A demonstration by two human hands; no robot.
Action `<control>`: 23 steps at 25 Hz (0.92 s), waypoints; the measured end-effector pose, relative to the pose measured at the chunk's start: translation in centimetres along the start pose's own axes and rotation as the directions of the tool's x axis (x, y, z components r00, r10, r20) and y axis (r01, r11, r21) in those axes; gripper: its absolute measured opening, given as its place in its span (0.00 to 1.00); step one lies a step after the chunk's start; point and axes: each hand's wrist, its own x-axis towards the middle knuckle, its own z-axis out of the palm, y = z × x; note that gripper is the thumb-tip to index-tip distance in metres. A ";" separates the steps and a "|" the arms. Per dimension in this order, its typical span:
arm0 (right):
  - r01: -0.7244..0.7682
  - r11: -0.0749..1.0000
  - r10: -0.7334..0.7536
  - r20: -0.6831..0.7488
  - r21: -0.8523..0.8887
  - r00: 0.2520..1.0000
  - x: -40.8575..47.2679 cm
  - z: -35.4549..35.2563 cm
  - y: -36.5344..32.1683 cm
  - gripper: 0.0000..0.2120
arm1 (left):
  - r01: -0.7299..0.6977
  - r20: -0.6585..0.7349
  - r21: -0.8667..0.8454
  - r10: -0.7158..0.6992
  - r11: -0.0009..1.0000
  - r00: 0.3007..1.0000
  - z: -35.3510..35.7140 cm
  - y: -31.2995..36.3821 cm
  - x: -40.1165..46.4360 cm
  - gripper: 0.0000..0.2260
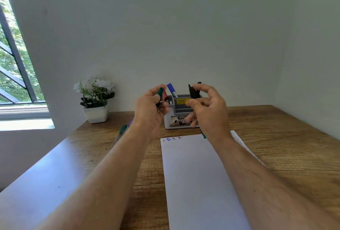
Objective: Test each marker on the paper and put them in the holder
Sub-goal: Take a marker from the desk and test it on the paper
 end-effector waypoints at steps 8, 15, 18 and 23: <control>-0.262 0.961 0.253 0.097 0.086 0.963 0.2 -0.3 0.9 0.13 | -0.081 0.105 0.894 -0.030 0.441 0.994 -1.4 -1.7 1.3 0.11; -0.238 0.951 0.261 0.101 -0.196 0.960 0.0 -0.3 2.2 0.04 | -0.126 0.127 0.992 -0.302 0.022 0.945 -1.3 -2.5 0.8 0.08; -0.258 0.911 0.320 0.158 -0.321 0.934 -0.7 -0.1 2.7 0.07 | -0.138 0.134 0.990 -0.326 0.010 0.936 -1.2 -2.6 0.7 0.10; -0.245 0.884 0.335 0.174 -0.399 0.926 -0.8 -0.2 2.7 0.06 | -0.141 0.137 0.990 -0.320 0.010 0.938 -1.0 -2.5 0.5 0.11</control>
